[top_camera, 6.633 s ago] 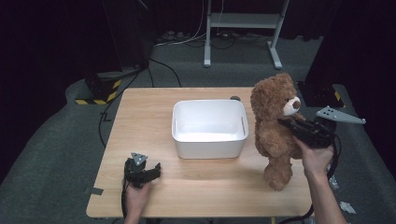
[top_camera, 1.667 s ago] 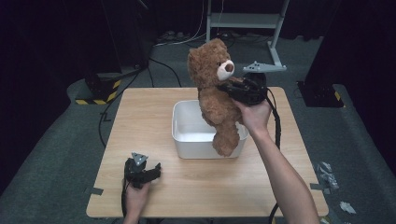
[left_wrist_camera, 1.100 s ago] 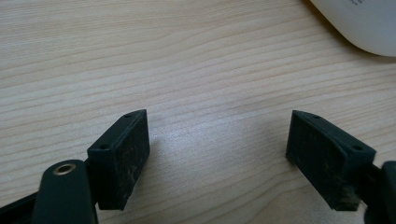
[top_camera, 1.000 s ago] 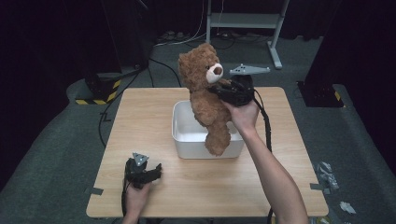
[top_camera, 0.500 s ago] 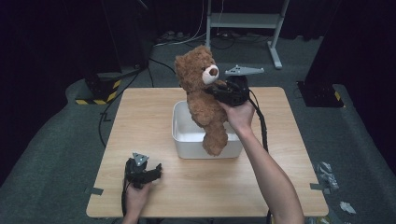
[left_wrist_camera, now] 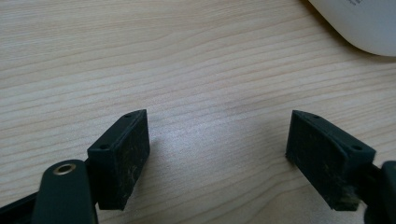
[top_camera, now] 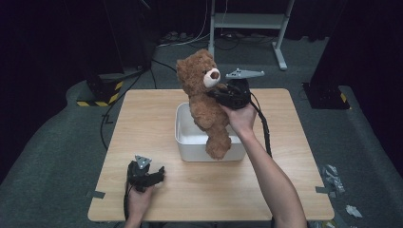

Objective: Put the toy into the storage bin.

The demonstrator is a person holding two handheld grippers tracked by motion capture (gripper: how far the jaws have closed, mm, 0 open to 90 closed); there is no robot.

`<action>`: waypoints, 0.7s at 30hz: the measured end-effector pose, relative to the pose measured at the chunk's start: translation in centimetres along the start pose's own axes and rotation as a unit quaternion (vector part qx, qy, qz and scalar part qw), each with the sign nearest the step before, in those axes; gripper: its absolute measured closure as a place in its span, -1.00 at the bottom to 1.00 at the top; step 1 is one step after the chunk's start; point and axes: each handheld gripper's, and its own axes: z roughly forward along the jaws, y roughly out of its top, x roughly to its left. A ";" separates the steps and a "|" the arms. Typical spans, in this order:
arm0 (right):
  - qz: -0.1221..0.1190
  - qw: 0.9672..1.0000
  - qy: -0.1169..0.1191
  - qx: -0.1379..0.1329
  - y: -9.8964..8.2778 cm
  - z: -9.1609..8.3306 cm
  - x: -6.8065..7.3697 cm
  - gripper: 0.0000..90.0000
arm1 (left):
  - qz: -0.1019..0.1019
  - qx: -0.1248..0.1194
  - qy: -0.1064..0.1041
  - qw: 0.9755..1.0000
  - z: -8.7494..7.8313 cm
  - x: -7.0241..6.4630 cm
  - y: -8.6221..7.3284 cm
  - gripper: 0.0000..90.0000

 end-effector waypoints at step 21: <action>-0.004 1.000 -0.007 0.010 -0.7 2.0 -0.4 0.72 | 0.001 0.000 0.002 1.000 0.0 0.0 0.0 -0.53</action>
